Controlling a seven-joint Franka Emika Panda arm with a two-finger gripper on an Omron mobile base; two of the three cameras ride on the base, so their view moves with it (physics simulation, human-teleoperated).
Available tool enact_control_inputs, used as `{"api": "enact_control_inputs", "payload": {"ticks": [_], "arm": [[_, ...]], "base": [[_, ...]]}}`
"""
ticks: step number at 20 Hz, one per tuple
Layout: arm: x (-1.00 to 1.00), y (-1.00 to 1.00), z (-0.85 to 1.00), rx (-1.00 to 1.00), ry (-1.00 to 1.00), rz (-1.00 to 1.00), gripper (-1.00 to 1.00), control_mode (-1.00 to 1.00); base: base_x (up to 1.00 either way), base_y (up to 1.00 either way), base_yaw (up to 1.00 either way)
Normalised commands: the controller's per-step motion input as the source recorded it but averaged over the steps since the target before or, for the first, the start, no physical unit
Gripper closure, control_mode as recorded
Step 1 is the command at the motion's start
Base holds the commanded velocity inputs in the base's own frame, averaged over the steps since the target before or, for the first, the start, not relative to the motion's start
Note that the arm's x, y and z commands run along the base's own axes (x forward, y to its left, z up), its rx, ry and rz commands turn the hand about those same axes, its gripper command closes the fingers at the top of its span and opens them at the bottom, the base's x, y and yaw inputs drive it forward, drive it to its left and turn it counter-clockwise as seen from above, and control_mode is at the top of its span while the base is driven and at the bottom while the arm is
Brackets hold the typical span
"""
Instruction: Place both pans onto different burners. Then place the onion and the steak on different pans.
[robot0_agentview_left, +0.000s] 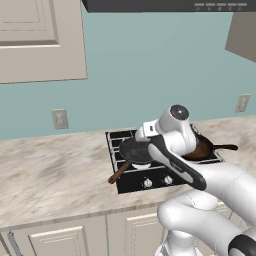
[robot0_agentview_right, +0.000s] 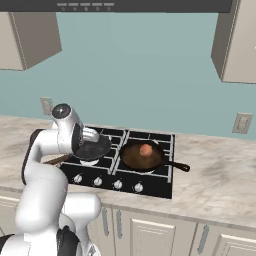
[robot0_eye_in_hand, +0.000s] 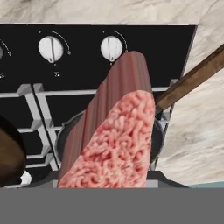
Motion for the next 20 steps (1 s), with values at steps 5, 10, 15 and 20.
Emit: {"api": "enact_control_inputs", "payload": {"ticks": [5, 10, 15, 20], "arm": [[0.14, -0.01, -0.24, 0.0, 0.0, -0.01, 1.0, -1.0], [0.17, 0.0, -0.22, 0.0, 0.0, 0.0, 1.0, -1.0], [0.16, 0.0, -0.22, 0.0, 0.0, -0.01, 1.0, -1.0], [0.19, 0.0, -0.22, 0.0, 0.0, -0.02, 1.0, -1.0]], "base": [[0.0, 0.0, 0.0], [0.0, 0.0, 0.0], [0.0, 0.0, 0.0], [0.0, 0.0, 0.0]]}}
